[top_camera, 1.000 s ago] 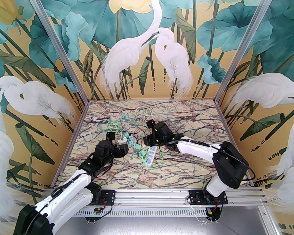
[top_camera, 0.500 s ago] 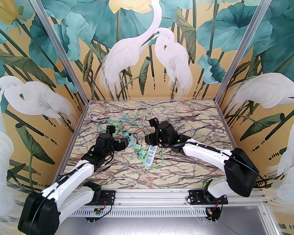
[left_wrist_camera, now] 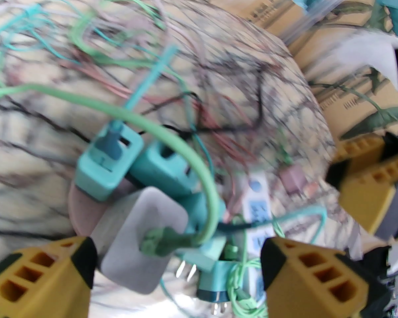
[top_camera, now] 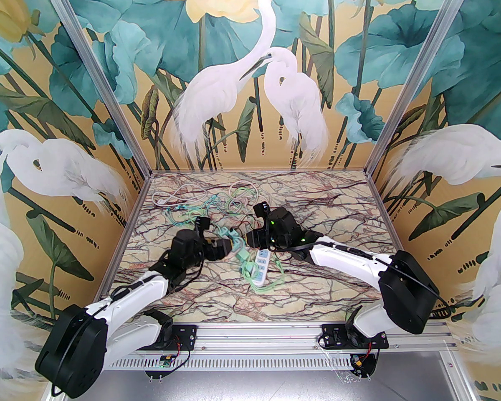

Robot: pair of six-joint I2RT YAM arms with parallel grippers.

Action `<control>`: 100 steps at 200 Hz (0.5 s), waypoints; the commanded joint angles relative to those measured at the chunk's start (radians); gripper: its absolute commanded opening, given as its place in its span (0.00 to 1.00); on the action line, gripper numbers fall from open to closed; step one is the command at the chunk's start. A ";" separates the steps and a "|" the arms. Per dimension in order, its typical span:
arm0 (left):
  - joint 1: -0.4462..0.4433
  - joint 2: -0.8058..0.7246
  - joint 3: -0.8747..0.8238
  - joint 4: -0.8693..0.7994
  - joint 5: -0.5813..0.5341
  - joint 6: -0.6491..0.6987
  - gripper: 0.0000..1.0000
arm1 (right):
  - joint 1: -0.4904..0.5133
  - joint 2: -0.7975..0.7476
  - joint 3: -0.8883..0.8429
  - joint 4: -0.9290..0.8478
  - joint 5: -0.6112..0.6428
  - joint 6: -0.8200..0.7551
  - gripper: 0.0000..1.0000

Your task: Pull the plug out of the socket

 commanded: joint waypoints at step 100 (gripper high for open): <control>-0.087 -0.091 0.049 -0.265 -0.220 0.180 0.63 | -0.035 0.014 -0.026 0.025 0.001 0.027 0.32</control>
